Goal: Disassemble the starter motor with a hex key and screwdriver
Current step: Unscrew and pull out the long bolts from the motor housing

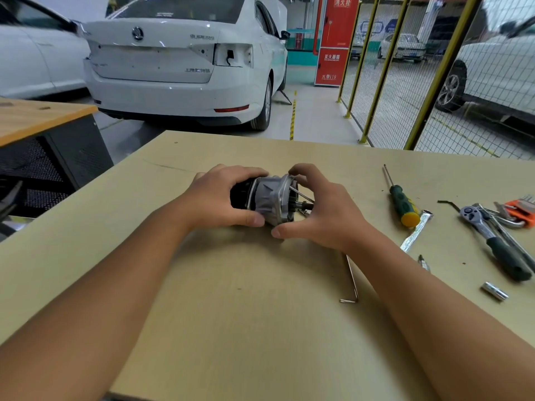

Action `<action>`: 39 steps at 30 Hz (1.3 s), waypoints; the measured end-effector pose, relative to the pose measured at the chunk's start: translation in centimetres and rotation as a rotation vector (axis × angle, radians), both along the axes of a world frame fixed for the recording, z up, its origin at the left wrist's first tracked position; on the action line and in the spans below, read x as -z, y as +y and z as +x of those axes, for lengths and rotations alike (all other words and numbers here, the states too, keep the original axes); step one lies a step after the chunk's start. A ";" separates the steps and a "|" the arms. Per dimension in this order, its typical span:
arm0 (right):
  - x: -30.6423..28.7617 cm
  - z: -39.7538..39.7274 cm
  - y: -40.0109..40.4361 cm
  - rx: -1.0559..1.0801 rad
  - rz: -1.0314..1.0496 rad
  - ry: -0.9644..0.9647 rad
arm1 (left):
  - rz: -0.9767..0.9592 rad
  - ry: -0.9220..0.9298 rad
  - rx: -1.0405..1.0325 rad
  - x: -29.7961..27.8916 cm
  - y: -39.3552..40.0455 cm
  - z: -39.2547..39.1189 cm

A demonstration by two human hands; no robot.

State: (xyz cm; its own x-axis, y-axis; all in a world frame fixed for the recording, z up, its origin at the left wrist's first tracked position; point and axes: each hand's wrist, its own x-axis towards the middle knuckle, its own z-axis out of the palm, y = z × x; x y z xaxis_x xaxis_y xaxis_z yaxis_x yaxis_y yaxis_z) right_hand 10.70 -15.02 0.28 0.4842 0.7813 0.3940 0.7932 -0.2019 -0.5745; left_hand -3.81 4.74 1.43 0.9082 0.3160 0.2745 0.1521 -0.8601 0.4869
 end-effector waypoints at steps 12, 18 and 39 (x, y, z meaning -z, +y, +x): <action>0.5 0.9 -1.8 0.002 0.031 0.015 | 0.129 -0.005 -0.024 0.0 -0.6 0.2; 0.6 1.1 -2.3 0.003 0.049 0.012 | 0.141 -0.011 -0.004 -0.1 -0.2 0.1; 0.1 1.0 -2.9 -0.006 -0.027 -0.005 | 0.052 -0.010 -0.178 -0.3 4.4 -2.4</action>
State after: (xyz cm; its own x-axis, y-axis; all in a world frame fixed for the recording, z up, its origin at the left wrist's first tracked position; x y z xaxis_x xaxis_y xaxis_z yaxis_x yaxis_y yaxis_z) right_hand 11.74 -17.95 0.22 0.4779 0.7942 0.3753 0.7972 -0.2127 -0.5650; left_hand -6.19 9.10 1.69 0.8361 0.4569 0.3036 0.2998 -0.8441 0.4445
